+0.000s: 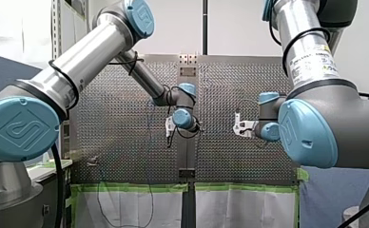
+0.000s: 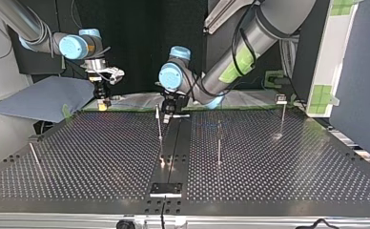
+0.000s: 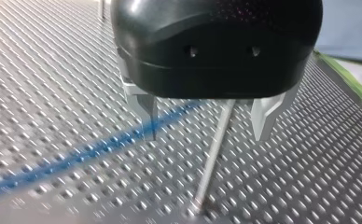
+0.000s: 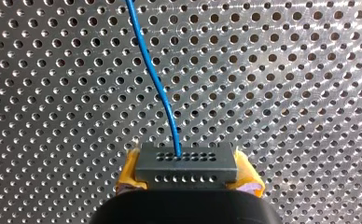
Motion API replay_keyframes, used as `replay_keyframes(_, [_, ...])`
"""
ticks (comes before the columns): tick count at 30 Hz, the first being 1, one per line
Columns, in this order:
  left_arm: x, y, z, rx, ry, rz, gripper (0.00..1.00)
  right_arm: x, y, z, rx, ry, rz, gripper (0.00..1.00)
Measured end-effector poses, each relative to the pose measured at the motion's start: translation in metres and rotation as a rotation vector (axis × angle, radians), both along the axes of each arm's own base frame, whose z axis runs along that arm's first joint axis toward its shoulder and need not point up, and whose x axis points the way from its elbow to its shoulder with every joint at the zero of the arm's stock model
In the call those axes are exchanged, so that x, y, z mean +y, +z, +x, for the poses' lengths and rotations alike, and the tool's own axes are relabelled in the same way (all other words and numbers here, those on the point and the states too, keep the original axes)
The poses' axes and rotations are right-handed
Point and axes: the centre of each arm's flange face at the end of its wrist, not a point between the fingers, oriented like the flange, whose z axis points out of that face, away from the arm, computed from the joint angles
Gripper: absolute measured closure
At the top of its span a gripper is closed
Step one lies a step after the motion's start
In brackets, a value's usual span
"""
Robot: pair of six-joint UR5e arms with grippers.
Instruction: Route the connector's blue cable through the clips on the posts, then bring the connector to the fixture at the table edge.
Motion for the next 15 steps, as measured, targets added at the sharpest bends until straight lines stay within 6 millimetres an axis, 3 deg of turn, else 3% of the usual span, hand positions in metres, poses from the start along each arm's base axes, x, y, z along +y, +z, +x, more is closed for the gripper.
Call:
replay_keyframes(9, [0.004, 0.023, -0.020, -0.030, -0.027, -0.063, 0.00, 0.002, 0.000, 0.002, 0.001, 0.004, 0.003, 1.00])
replay_keyframes(15, [0.019, 0.012, -0.031, -0.010, 0.009, -0.012, 0.00, 0.002, -0.001, 0.002, 0.001, 0.004, 0.006, 1.00])
